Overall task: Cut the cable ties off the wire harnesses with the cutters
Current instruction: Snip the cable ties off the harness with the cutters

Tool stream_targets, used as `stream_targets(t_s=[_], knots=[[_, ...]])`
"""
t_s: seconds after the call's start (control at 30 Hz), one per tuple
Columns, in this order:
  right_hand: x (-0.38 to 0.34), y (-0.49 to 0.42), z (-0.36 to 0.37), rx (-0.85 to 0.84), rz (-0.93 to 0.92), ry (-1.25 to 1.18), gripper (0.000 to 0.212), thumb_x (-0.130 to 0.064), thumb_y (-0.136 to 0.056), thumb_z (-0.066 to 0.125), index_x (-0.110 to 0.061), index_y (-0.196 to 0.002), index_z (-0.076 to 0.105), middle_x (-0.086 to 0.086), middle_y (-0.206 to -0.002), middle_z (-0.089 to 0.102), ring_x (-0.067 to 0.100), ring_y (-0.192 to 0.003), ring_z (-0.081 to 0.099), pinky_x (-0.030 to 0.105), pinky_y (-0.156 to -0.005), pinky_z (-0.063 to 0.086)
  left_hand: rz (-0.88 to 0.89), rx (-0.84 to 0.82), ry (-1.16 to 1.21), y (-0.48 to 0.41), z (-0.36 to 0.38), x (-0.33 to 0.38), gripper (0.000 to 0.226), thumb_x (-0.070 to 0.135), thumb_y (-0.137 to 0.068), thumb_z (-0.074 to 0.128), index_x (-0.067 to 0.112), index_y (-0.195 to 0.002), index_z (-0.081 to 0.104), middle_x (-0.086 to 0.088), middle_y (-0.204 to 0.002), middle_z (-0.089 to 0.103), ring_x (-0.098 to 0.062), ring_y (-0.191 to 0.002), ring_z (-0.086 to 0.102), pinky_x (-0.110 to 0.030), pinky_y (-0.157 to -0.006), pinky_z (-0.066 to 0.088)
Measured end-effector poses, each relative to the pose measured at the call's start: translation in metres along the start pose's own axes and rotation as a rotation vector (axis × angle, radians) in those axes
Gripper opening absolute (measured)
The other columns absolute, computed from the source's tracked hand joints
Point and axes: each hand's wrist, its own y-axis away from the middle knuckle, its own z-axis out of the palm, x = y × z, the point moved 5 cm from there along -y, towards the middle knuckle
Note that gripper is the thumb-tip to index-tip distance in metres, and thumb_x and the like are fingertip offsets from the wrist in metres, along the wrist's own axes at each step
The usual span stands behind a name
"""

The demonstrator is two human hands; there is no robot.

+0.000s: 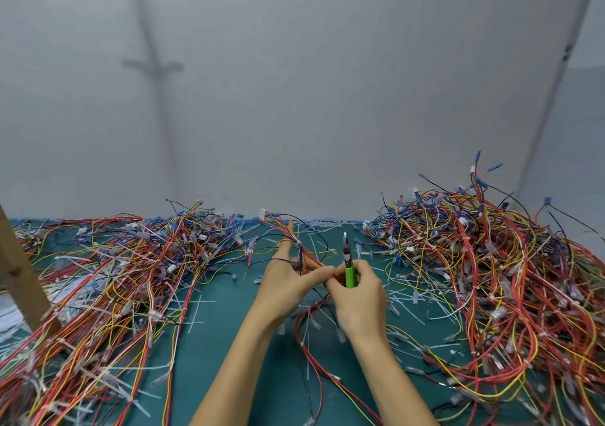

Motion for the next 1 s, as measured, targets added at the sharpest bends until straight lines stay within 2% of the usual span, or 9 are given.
stream_targets(t_s=[0.07,0.17,0.23,0.37,0.47,0.53,0.63,0.8,1.0], knots=[[0.001,-0.001,0.0,-0.022,0.016,-0.074,0.023,-0.031,-0.077,0.077,-0.02,-0.074,0.057,-0.005,-0.06,0.059,0.008,-0.054,0.048,0.025,-0.054,0.041,-0.004,0.008,0.01,-0.002,0.0,-0.001,0.08,0.008,-0.076,0.081,0.05,-0.125,0.033,-0.006,-0.084,0.076,-0.016,-0.081,0.073,-0.016,-0.072,0.052],[0.002,-0.002,0.003,-0.073,0.062,-0.232,0.014,-0.021,-0.078,0.077,-0.021,-0.074,0.063,0.0,-0.07,0.067,0.018,-0.065,0.06,0.035,-0.065,0.051,-0.001,0.026,0.043,-0.004,-0.003,-0.003,0.095,0.003,-0.077,0.079,0.034,-0.148,0.023,-0.005,-0.085,0.076,-0.016,-0.082,0.074,-0.014,-0.072,0.052],[0.004,-0.002,0.004,-0.079,0.103,-0.348,0.014,-0.013,-0.082,0.072,-0.025,-0.075,0.069,-0.001,-0.067,0.067,0.017,-0.064,0.059,0.036,-0.065,0.049,0.012,0.033,0.067,-0.005,-0.005,-0.004,0.096,0.001,-0.078,0.077,0.027,-0.151,0.021,-0.006,-0.084,0.076,-0.015,-0.083,0.073,-0.015,-0.075,0.052],[0.003,-0.005,0.003,-0.097,0.12,-0.401,0.015,-0.027,-0.09,0.068,-0.031,-0.076,0.073,-0.012,-0.056,0.062,0.007,-0.056,0.053,0.03,-0.062,0.042,0.001,0.021,0.078,-0.005,-0.008,-0.004,0.095,0.003,-0.079,0.077,0.025,-0.152,0.021,-0.007,-0.086,0.076,-0.017,-0.086,0.073,-0.017,-0.08,0.052],[0.0,-0.004,0.002,-0.106,0.062,-0.376,0.015,-0.027,-0.088,0.071,-0.026,-0.073,0.071,-0.002,-0.073,0.071,0.017,-0.075,0.067,0.033,-0.073,0.054,-0.008,-0.008,0.06,-0.003,-0.004,-0.002,0.091,0.007,-0.078,0.079,0.026,-0.15,0.026,-0.007,-0.086,0.076,-0.015,-0.083,0.072,-0.016,-0.077,0.052],[-0.001,-0.004,0.002,-0.1,0.037,-0.368,0.016,-0.024,-0.088,0.071,-0.025,-0.072,0.069,0.001,-0.077,0.072,0.021,-0.08,0.068,0.035,-0.078,0.053,0.001,-0.025,0.047,-0.002,-0.004,-0.001,0.088,0.006,-0.078,0.079,0.027,-0.149,0.029,-0.008,-0.086,0.075,-0.016,-0.08,0.071,-0.018,-0.076,0.053],[-0.002,-0.005,0.002,-0.106,0.019,-0.378,0.017,-0.02,-0.087,0.072,-0.022,-0.07,0.068,0.0,-0.071,0.069,0.013,-0.071,0.061,0.031,-0.072,0.05,0.026,-0.045,-0.015,-0.001,-0.004,-0.001,0.086,0.004,-0.078,0.078,0.028,-0.148,0.033,-0.013,-0.088,0.073,-0.016,-0.073,0.064,-0.026,-0.078,0.056],[0.001,-0.005,0.005,-0.124,0.068,-0.349,0.027,-0.018,-0.088,0.067,-0.03,-0.063,0.065,-0.012,-0.051,0.05,0.004,-0.051,0.041,0.019,-0.051,0.035,0.045,-0.093,-0.001,0.001,0.001,-0.003,0.085,0.011,-0.074,0.084,0.034,-0.142,0.037,-0.004,-0.08,0.072,-0.008,-0.068,0.064,-0.017,-0.073,0.052],[0.002,-0.006,0.004,-0.056,0.157,-0.363,0.022,-0.017,-0.087,0.06,-0.018,-0.065,0.055,-0.003,-0.057,0.042,0.013,-0.054,0.037,0.031,-0.055,0.032,0.005,0.056,-0.085,0.0,0.002,-0.007,0.04,0.016,-0.072,0.085,0.018,-0.101,0.058,0.004,-0.076,0.073,-0.006,-0.068,0.067,-0.017,-0.066,0.05]])
